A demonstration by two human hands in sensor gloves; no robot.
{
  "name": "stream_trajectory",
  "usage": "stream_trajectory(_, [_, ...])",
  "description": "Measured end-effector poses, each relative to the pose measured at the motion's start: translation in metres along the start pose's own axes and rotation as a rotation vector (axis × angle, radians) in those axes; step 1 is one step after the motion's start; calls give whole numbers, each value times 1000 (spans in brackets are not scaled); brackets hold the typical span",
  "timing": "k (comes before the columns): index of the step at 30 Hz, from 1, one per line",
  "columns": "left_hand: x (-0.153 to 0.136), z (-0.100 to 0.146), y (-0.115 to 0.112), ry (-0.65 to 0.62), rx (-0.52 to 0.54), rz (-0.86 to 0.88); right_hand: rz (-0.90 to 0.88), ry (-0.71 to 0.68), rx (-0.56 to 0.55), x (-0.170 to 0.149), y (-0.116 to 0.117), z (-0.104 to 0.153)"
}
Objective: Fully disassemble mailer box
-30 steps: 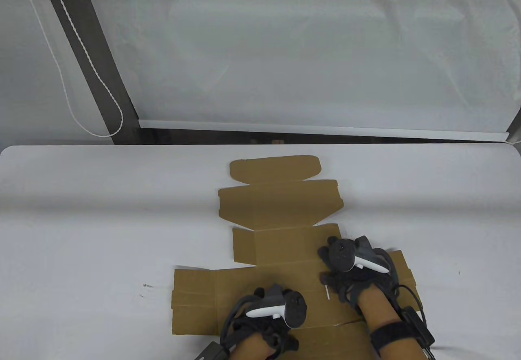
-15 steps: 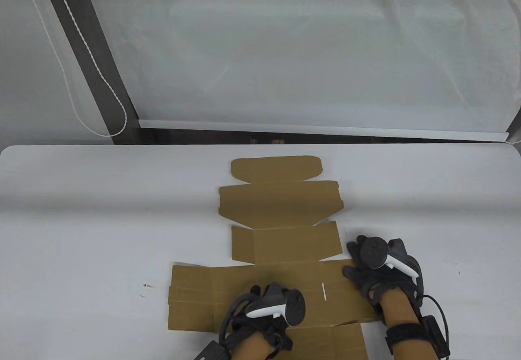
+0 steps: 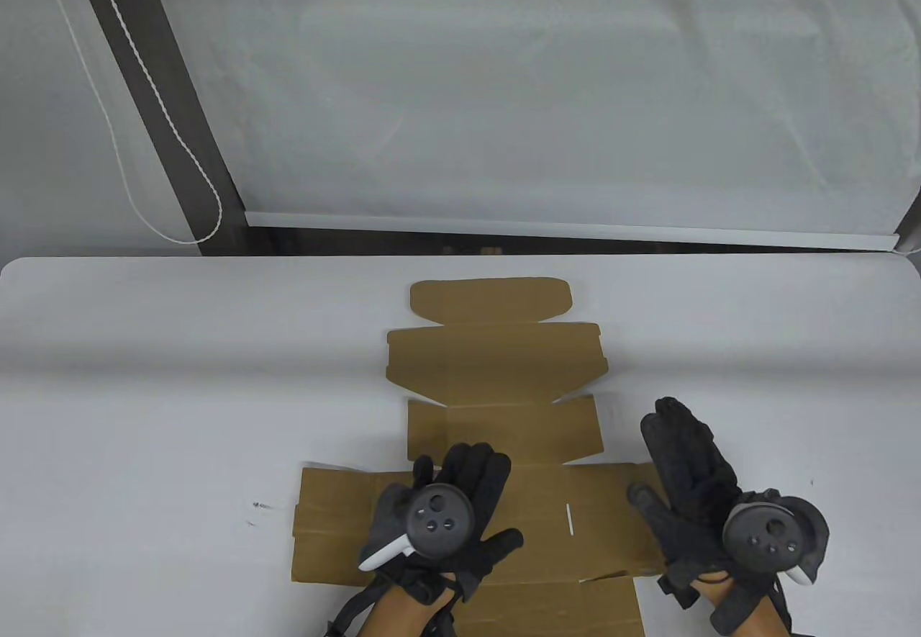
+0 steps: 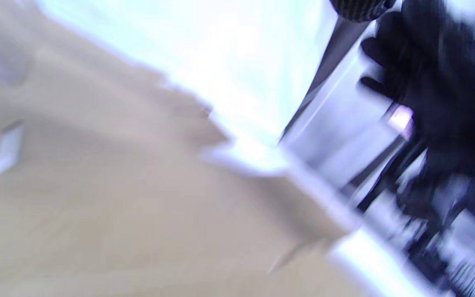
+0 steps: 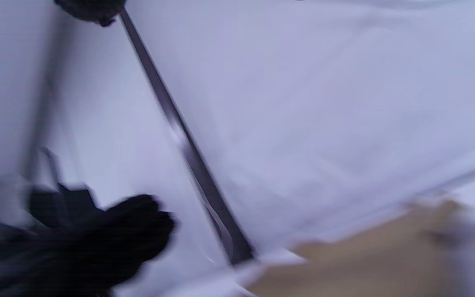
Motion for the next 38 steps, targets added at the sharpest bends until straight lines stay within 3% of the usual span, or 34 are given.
stream_trajectory(1, [4,5,14,-22,108,39,-66,-46,-65,12,-3,2])
stream_trajectory(3, [14,13,32,-72,220,16,-93,-126,-136,27,-6,5])
stream_trajectory(6, [33,25,52,-208,361,-10,-70,-210,-164,41,-3,6])
stream_trajectory(9, [51,34,61,-308,435,-49,-3,-286,-183,53,0,8])
stream_trajectory(12, [55,31,56,-254,396,-126,128,-275,-124,56,12,7])
stream_trajectory(14, [40,22,43,-119,283,-210,252,-195,-2,47,28,2])
stream_trajectory(16, [16,13,23,36,91,-262,335,-59,224,26,53,-1])
stream_trajectory(18, [-8,10,12,151,-21,-270,346,37,511,6,83,5])
stream_trajectory(20, [-16,11,16,165,14,-243,414,159,757,-8,104,23])
stream_trajectory(21, [-17,12,22,155,56,-218,455,136,775,-9,109,24])
stream_trajectory(23, [-17,16,29,163,87,-198,464,127,767,-9,111,24])
stream_trajectory(29, [-15,18,35,169,110,-229,465,78,552,-5,92,10])
stream_trajectory(38, [-15,15,27,179,74,-264,396,136,536,-14,88,12])
Point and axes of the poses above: the tracker on the back of each hand, its own x axis roughly to the thumb side, its own z axis roughly from the fingertips to the wrist, y = z × x, the point moved 5 cm from there along -z, roughly from the wrist to the fingertips
